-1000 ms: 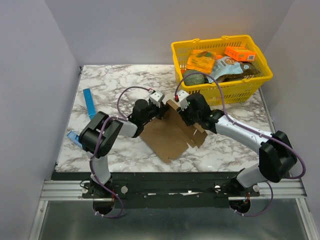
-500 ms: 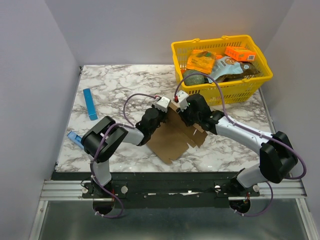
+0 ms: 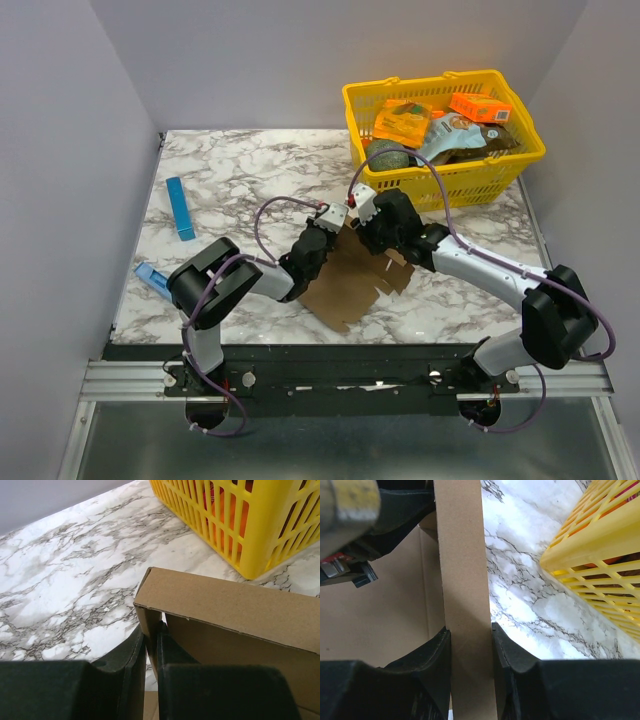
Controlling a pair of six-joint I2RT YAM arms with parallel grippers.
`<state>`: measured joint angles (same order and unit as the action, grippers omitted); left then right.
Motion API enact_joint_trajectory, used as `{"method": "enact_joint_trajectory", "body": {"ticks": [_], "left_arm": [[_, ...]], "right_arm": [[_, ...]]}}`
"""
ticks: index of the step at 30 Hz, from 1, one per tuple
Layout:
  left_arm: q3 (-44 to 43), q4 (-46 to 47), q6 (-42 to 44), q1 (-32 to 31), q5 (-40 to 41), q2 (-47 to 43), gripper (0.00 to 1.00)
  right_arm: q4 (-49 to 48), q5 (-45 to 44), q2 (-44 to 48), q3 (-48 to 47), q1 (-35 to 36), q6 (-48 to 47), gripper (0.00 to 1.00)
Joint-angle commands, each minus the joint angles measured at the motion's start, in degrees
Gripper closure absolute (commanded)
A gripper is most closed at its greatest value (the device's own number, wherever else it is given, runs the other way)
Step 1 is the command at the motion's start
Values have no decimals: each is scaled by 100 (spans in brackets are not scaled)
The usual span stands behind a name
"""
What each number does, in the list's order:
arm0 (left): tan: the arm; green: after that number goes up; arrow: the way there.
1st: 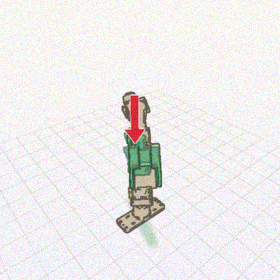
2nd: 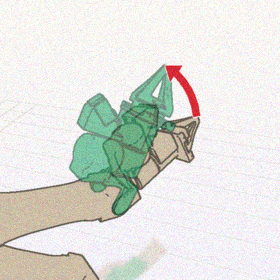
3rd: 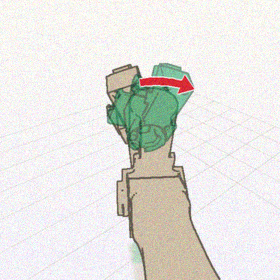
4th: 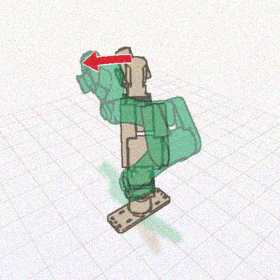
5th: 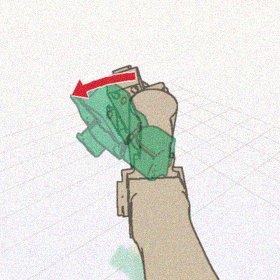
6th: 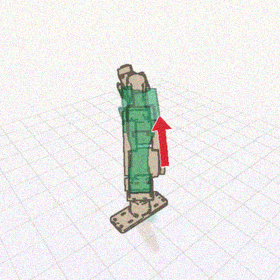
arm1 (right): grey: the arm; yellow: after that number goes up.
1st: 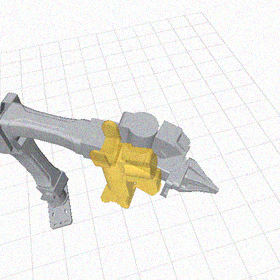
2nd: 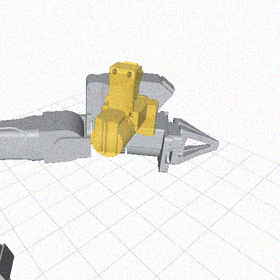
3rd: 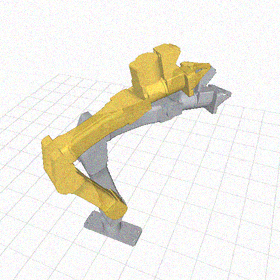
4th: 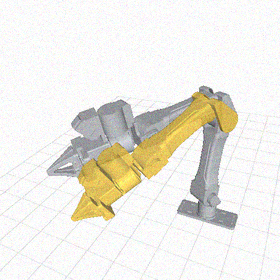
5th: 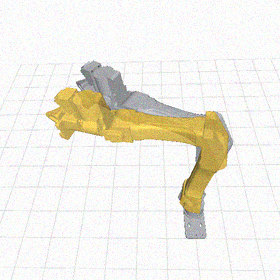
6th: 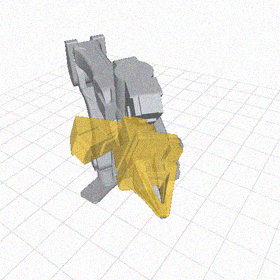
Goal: Fold the paper box
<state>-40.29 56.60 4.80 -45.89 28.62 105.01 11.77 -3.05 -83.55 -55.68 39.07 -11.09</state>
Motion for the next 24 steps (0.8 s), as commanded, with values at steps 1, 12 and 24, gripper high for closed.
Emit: {"method": "enact_joint_trajectory", "body": {"ticks": [1,12,24], "left_arm": [[179,-184,312,27,515,116,98],[742,62,-629,194,-814,-130,51],[1208,703,-1103,616,-2016,-350,29]], "right_arm": [[229,85,137,145,39,63,70],[229,252,146,180,39,81,69],[229,270,120,172,39,72,69]]}}
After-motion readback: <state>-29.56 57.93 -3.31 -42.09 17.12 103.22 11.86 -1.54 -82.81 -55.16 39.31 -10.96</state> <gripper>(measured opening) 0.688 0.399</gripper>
